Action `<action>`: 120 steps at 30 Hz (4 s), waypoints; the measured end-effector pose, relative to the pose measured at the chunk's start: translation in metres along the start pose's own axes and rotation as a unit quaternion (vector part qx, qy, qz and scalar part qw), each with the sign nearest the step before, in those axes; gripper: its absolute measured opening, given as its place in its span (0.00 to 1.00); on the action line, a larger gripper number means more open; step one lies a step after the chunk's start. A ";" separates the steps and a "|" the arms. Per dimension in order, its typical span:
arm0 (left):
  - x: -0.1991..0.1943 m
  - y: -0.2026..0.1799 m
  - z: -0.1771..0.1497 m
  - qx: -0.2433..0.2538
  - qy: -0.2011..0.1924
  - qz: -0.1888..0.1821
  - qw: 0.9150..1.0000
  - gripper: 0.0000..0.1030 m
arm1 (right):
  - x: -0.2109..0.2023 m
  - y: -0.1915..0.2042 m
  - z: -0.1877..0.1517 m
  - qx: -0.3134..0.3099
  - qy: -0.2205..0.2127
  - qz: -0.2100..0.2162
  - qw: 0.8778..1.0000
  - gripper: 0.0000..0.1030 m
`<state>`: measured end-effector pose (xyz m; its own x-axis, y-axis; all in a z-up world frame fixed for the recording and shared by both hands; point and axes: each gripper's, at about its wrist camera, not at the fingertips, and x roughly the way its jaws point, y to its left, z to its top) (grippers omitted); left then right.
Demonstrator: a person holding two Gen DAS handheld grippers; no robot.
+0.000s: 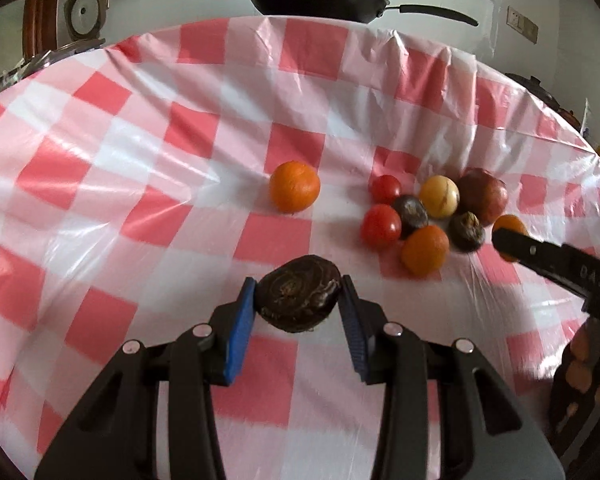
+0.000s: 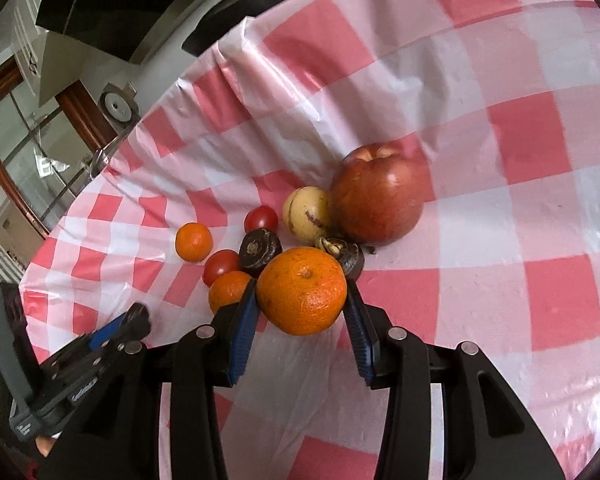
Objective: Organize fruits
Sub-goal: 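Carry the orange and mangosteen in both tools over to the sink, then open both tools to drop the orange and mangosteen into the sink, then move both open tools back to the fruit cluster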
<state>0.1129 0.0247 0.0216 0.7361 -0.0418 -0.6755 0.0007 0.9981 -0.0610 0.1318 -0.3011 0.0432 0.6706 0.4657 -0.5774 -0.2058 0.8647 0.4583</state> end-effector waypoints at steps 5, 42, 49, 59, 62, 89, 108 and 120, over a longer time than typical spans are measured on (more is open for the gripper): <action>-0.026 0.011 -0.012 -0.007 -0.008 -0.003 1.000 0.40 | -0.027 0.023 -0.030 -0.019 -0.002 -0.007 1.000 0.41; -0.192 0.117 -0.154 -0.056 -0.034 -0.001 0.998 0.41 | -0.093 0.214 -0.214 -0.128 0.123 0.128 0.976 0.41; -0.227 0.156 -0.182 -0.071 -0.040 0.026 0.996 0.41 | -0.098 0.261 -0.240 -0.201 0.122 0.148 0.961 0.41; -0.275 0.214 -0.228 -0.096 -0.042 0.103 0.989 0.41 | -0.109 0.336 -0.295 -0.343 0.119 0.160 0.918 0.41; -0.288 0.234 -0.246 -0.113 -0.042 0.124 0.985 0.41 | -0.112 0.354 -0.312 -0.378 0.121 0.172 0.902 0.41; -0.226 0.358 -0.397 -0.248 0.166 0.239 0.924 0.41 | -0.008 0.456 -0.528 -0.621 0.304 0.139 0.709 0.41; -0.221 0.387 -0.415 -0.307 0.172 0.252 0.902 0.75 | 0.007 0.461 -0.519 -0.603 0.308 0.137 0.723 0.59; -0.316 0.340 -0.305 -0.253 -0.075 0.390 0.882 0.98 | -0.119 0.448 -0.349 -0.459 0.114 0.288 0.833 0.81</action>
<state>-0.3258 0.3635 -0.0100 0.4611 0.6930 -0.5542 -0.8199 0.5715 0.0324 -0.2889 0.0967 0.0815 0.1420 0.7860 -0.6017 -0.9748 0.2168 0.0531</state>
